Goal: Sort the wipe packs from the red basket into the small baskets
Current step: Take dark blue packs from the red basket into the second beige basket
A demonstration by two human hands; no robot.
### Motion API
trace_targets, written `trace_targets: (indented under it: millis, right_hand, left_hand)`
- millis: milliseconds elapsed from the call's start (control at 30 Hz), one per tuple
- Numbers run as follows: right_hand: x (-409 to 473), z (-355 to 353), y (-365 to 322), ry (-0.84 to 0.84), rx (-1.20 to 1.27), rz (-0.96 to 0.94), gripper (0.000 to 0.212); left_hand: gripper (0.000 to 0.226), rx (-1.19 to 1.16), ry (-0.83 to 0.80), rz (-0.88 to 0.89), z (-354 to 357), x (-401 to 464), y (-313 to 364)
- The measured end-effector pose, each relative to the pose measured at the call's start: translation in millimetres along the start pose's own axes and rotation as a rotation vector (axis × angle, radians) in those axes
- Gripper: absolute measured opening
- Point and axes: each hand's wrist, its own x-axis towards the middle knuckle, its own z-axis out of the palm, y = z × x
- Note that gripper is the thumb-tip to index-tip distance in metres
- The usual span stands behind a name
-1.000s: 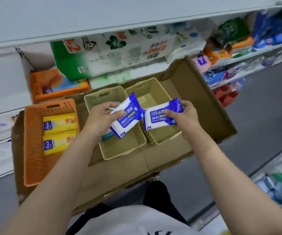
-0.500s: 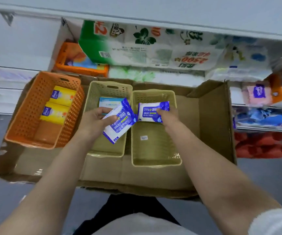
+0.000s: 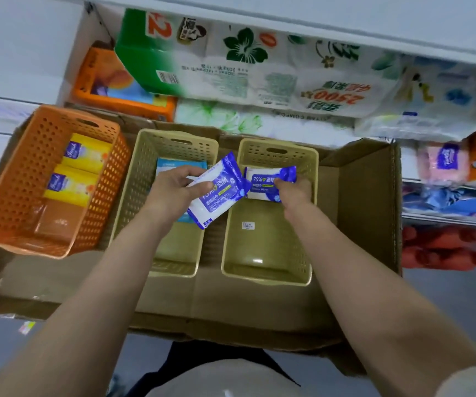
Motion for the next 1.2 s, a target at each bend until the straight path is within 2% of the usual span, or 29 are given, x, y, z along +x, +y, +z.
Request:
trace_targets:
  millis: [133,200,333,433,533,567,633,667,700,733,800,900,1000,1200]
  right_hand:
    - [5.1,14.4,1.0,0.011,0.037,-0.017,0.021]
    - [8.7,16.4,2.8,0.043,-0.058,-0.068,0.031]
    - [7.5,19.8,8.1,0.069,-0.397,-0.274,0.057]
    - [-2.3,22.2,0.7,0.036,-0.489,-0.39,0.077]
    - [-20.5,12.9,-24.6,0.065,-0.369,-0.473,0.054]
    - [-28.2,5.5,-34.3,-0.001,-0.285,-0.489,0.045]
    - [-47.3,-13.3,-51.8,-0.363,-0.158,-0.49,0.034]
    - [-54.9,-22.7,-58.1,-0.559,-0.199,-0.477,0.033]
    - [-58.8,-30.5,-61.5,-0.682,-0.277,-0.467,0.031]
    - [-58.6,-36.5,-62.3,-0.719,-0.343,-0.47,0.028]
    - [-50.9,-45.8,-61.0,-0.563,-0.378,-0.469,0.019]
    - [-31.0,-56.2,-51.7,-0.239,-0.435,-0.473,0.016]
    - [-15.3,-55.3,-37.0,-0.258,-0.474,-0.448,0.017]
    - [-3.2,-17.9,-1.3,-0.344,-0.64,-0.457,0.029]
  left_hand:
    - [0.032,0.033,0.011,-0.027,-6.1,8.9,1.5]
    - [0.032,0.057,0.01,-0.036,-9.8,12.8,0.7]
    - [0.029,0.05,-0.057,-0.047,-14.8,17.1,-0.8]
    - [0.03,0.043,-0.133,-0.046,-15.0,18.7,2.6]
    - [0.025,0.094,-0.216,-0.021,-7.9,20.1,11.5]
    - [0.025,0.119,-0.239,-0.013,-3.2,20.9,15.4]
    - [0.027,0.146,-0.271,0.007,8.6,22.8,23.5]
    - [0.028,0.163,-0.275,0.025,15.7,24.2,26.9]
    - [0.028,0.185,-0.267,0.045,23.9,25.7,29.2]
    - [0.027,0.211,-0.242,0.069,33.1,26.4,29.8]
    - [0.028,0.287,-0.117,0.114,52.4,26.4,24.9]
    - [0.05,0.461,0.098,0.149,74.5,20.7,4.8]
    - [0.067,0.518,0.143,0.097,82.4,13.4,-15.9]
    - [0.068,0.442,0.061,0.079,80.7,13.6,-28.5]
